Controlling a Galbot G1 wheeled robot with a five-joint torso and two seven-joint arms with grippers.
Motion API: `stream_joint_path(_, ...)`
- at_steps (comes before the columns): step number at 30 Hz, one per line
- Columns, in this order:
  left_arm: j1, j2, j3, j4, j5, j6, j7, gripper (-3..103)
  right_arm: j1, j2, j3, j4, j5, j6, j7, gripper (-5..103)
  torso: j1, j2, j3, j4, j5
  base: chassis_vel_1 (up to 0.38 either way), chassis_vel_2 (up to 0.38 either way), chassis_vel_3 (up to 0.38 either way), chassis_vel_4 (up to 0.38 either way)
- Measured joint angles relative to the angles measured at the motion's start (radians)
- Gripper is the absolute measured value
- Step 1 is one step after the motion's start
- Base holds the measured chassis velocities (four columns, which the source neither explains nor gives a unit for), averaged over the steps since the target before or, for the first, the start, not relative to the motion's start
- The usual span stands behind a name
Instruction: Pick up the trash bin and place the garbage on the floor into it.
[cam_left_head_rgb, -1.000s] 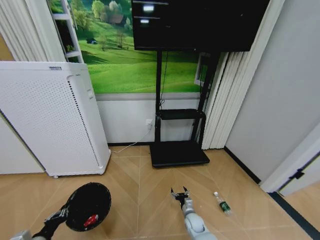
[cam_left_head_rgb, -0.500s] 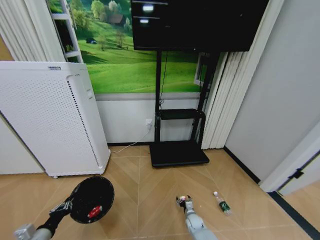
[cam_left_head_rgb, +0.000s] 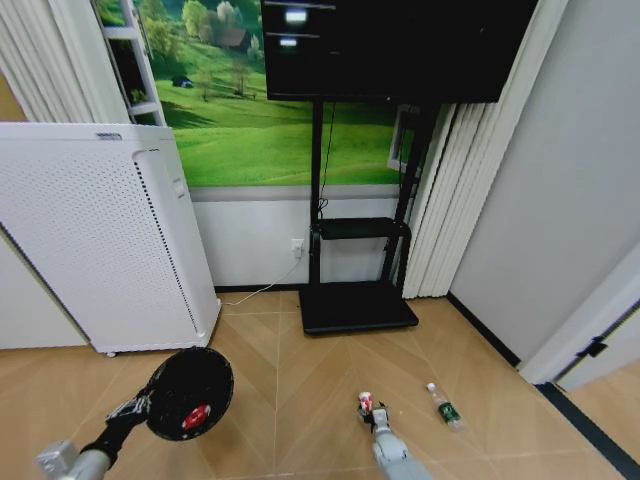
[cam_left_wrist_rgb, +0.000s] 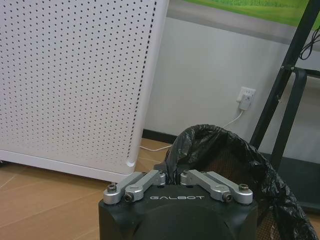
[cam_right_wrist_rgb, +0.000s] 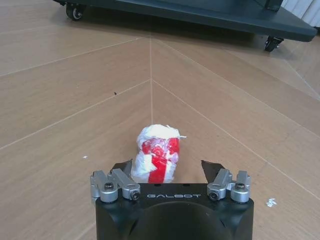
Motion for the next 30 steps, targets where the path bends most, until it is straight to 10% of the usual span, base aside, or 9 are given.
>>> stream_joint_path(8, 0.008, 0.003, 0.001, -0.006, 0.0, 0.0, 0.001, 7, 0.053, 0.033, 0.019, -0.082, -0.013, 0.012, -0.007, 73, 0.0, 0.0, 0.0, 0.0001, 0.0, 0.0, 0.0, 0.0, 0.0)
stream_joint_path(21, -0.001, 0.007, 0.008, 0.001, -0.001, 0.001, 0.001, 7, 0.047, 0.034, 0.032, -0.082, -0.008, 0.015, -0.003, 25, 0.0, 0.0, 0.0, 0.0, -0.0001, 0.0, 0.0, 0.0, 0.0)
stream_joint_path(30, -0.037, 0.024, 0.031, 0.015, -0.008, -0.001, -0.011, 7, -0.069, -0.021, -0.012, 0.19, 0.17, -0.039, 0.008, 24, 0.0, 0.0, 0.0, 0.0003, 0.0003, 0.0, 0.0, 0.0, 0.0)
